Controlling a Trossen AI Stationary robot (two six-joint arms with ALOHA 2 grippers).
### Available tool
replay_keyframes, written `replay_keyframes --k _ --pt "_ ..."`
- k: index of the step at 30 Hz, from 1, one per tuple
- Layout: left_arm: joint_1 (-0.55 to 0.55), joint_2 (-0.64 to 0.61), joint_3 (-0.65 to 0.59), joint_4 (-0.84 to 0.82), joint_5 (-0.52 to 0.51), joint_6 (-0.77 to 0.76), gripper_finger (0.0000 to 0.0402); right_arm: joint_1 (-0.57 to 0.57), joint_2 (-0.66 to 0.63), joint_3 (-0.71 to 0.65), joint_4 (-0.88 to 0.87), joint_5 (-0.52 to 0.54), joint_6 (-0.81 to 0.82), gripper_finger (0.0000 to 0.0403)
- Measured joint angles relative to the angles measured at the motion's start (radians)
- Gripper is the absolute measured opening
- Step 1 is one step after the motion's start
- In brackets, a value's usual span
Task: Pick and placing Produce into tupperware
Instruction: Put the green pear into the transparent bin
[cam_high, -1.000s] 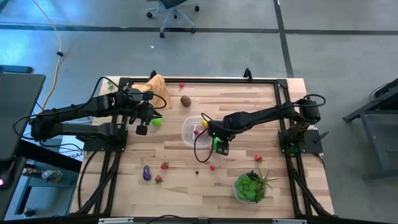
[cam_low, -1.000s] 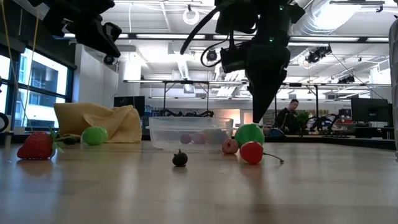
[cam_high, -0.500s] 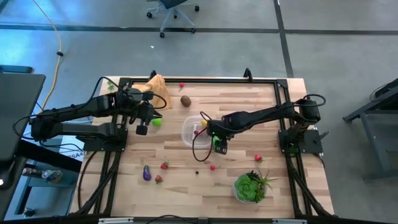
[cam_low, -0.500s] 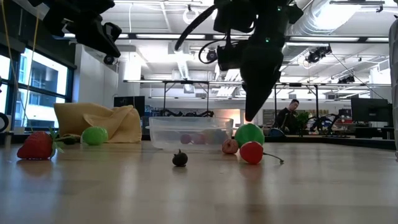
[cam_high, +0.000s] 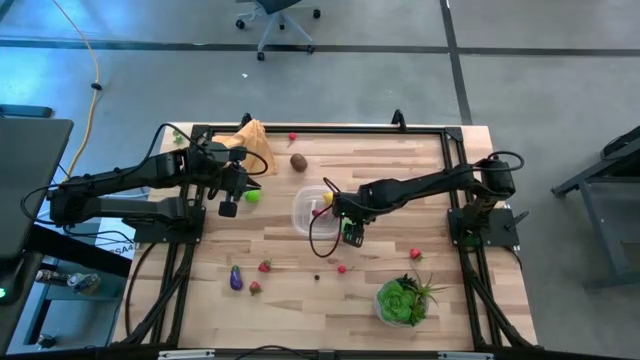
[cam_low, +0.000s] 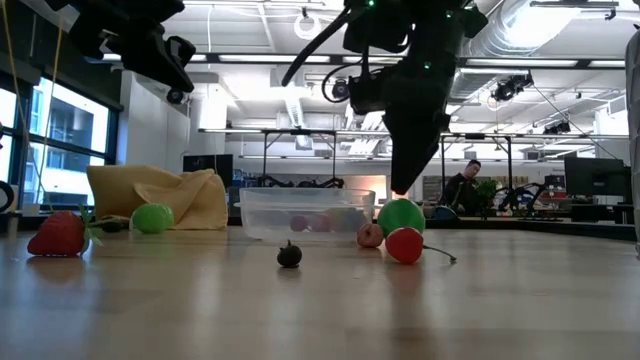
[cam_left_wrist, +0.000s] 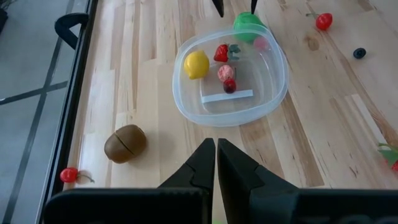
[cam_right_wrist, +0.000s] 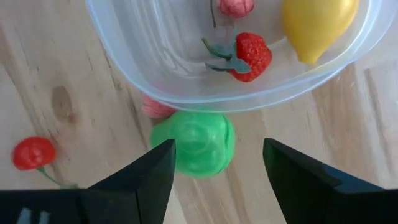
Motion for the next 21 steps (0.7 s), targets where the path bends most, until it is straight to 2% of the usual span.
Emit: replay_keyframes --k 13,21 --pt "0.0 0.0 0.0 0.0 0.0 0.0 0.001 0.006 0.0 0.0 -0.001 -0.046 0.088 0.0236" --pt "0.0 0.0 0.0 0.0 0.0 0.0 0.001 0.019 0.0 0.0 0.01 -0.038 0.076 0.0291"
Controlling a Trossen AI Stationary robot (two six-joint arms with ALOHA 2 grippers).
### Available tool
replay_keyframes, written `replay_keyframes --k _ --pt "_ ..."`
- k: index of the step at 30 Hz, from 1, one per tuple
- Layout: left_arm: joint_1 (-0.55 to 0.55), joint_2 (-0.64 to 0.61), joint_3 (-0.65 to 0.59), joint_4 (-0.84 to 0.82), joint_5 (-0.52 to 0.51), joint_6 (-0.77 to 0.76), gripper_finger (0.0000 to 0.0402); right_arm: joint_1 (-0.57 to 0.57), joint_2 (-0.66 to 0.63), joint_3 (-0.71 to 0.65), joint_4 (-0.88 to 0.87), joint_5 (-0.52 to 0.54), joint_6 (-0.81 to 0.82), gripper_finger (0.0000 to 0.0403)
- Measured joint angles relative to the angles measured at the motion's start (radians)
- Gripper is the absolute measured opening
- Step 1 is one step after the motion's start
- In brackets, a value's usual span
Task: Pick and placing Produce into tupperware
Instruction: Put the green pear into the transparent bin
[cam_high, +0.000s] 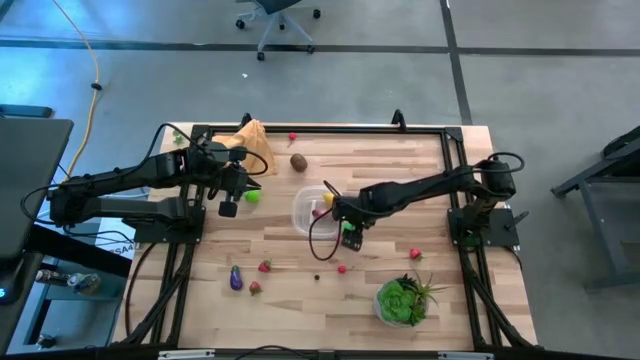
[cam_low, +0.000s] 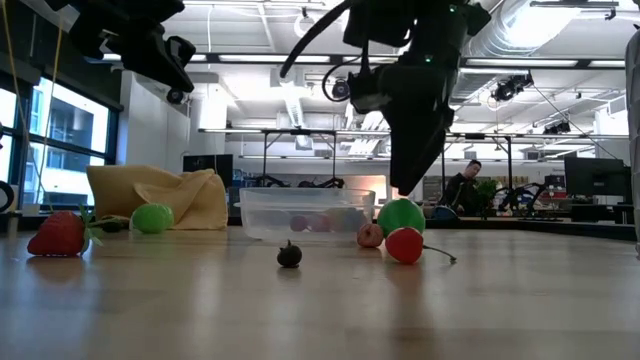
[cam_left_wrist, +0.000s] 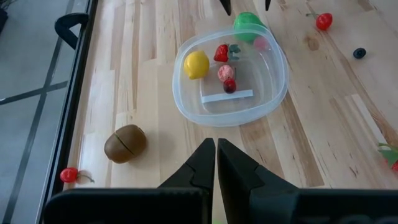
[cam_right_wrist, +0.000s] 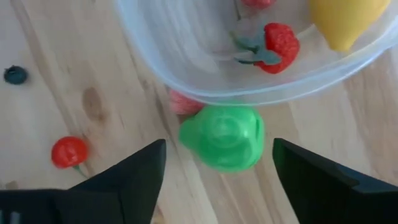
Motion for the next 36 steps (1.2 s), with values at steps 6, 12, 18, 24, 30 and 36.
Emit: replay_keyframes --k 6,12,18,24,30,36 --pt "0.0 0.0 0.0 0.0 0.0 0.0 0.001 0.0 0.004 -0.048 0.059 -0.001 -0.016 0.0312" --pt "0.0 0.0 0.0 0.0 0.0 0.0 0.001 -0.001 0.005 -0.083 0.106 -0.019 0.004 0.0312" --pt "0.0 0.0 0.0 0.0 0.0 0.0 0.001 -0.001 0.005 -0.083 0.11 0.021 -0.003 0.0312" --pt "0.0 0.0 0.0 0.0 0.0 0.0 0.001 -0.002 0.033 -0.083 0.127 0.036 -0.013 0.0312" --pt "0.0 0.0 0.0 0.0 0.0 0.0 0.001 -0.002 0.067 -0.084 0.145 0.007 -0.019 0.0312" --pt "0.0 0.0 0.0 0.0 0.0 0.0 0.001 -0.002 0.067 -0.084 0.139 0.02 0.003 0.0312"
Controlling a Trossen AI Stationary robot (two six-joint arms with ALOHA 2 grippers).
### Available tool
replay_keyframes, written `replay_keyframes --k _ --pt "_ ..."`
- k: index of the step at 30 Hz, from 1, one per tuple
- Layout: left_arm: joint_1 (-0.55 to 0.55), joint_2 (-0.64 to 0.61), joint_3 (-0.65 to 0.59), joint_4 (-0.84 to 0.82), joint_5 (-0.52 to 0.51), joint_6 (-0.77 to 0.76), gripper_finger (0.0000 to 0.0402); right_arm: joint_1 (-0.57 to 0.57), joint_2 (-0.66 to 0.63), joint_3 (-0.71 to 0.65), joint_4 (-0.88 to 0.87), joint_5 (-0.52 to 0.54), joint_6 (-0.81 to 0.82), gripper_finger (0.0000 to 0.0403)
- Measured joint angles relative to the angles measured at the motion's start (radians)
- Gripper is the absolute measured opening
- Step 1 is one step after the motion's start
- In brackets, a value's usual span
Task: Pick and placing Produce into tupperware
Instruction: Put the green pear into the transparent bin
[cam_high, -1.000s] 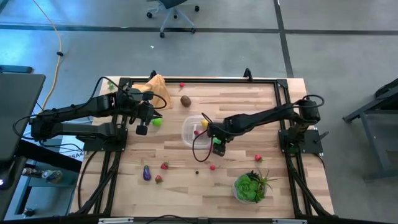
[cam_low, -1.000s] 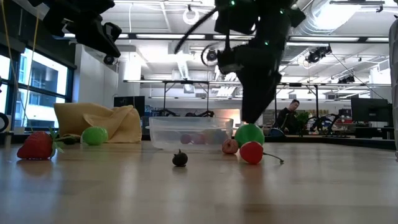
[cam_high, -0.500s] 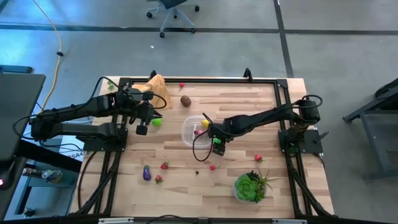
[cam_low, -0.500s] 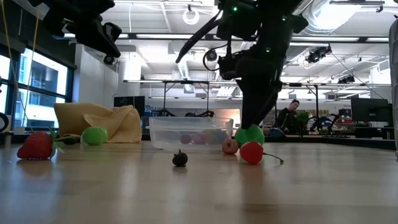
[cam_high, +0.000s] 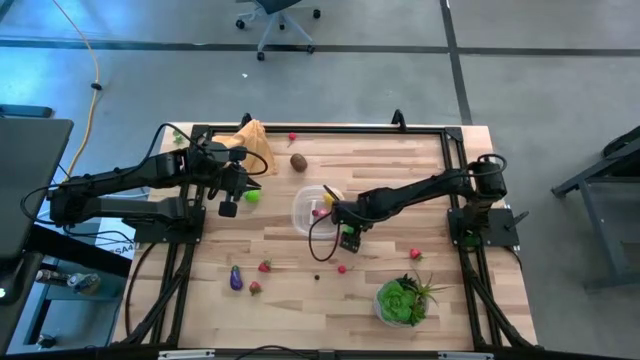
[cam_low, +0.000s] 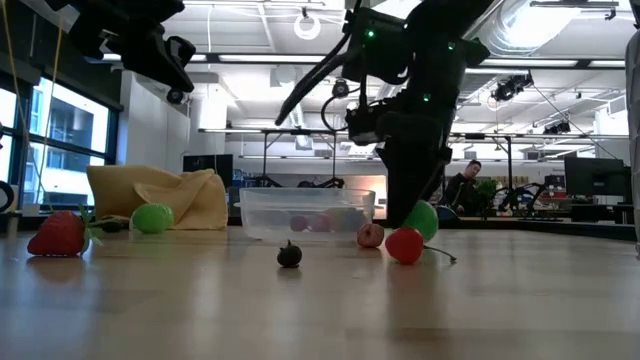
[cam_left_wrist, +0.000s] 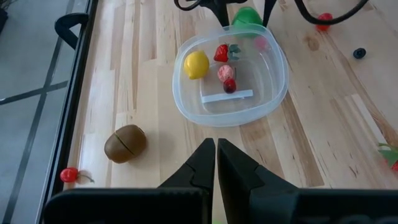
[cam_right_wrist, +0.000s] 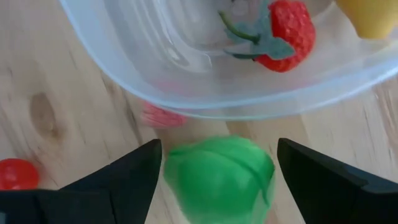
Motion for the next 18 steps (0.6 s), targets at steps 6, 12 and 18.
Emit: replay_keyframes --k 6,12,18 --pt "0.0 0.0 0.0 0.0 0.0 0.0 0.001 0.0 0.0 0.0 -0.033 0.012 0.085 0.0312" --pt "0.0 0.0 0.0 0.0 0.0 0.0 0.001 0.0 0.0 0.0 -0.061 0.011 0.26 0.0312" --pt "0.0 0.0 0.0 0.0 0.0 0.0 0.001 0.0 0.0 0.0 -0.087 -0.001 0.436 0.0312"
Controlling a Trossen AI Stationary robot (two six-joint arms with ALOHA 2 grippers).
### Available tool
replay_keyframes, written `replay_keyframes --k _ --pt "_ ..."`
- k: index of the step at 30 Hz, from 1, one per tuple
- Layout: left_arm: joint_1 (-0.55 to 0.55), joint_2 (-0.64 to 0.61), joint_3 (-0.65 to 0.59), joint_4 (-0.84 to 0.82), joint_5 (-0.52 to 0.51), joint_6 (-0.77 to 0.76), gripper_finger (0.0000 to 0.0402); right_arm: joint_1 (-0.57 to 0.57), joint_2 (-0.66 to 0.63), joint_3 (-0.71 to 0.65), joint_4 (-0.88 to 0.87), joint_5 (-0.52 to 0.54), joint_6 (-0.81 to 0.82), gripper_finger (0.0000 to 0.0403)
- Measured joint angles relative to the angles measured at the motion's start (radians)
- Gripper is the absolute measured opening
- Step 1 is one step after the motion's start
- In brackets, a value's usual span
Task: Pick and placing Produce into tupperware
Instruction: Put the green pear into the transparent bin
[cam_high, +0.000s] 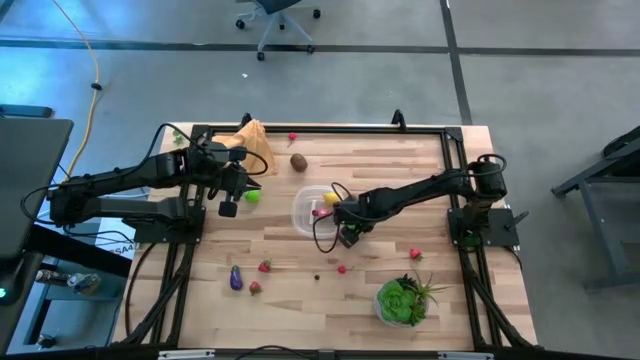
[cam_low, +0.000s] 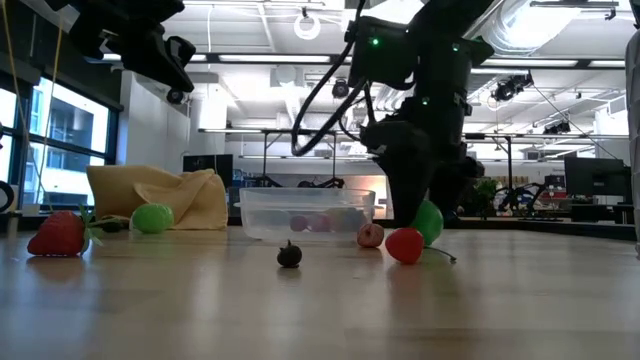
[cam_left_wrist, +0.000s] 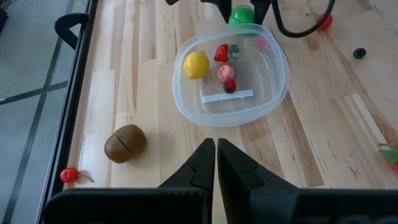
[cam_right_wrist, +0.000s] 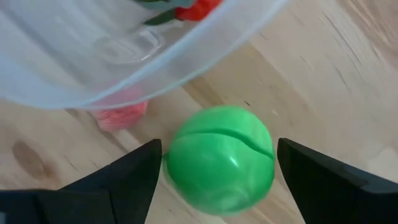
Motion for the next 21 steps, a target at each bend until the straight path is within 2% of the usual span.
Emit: replay_keyframes --k 7,15,21 --pt "0.0 0.0 0.0 0.0 0.0 0.0 0.001 0.0 0.0 0.0 0.0 0.0 0.146 0.0312" --pt "0.0 0.0 0.0 0.0 0.0 0.0 0.001 0.0 0.0 0.0 -0.001 0.016 0.177 0.0309" --pt "0.0 0.0 0.0 0.0 0.0 0.0 0.001 0.001 0.018 0.001 0.005 -0.009 0.229 0.0274"
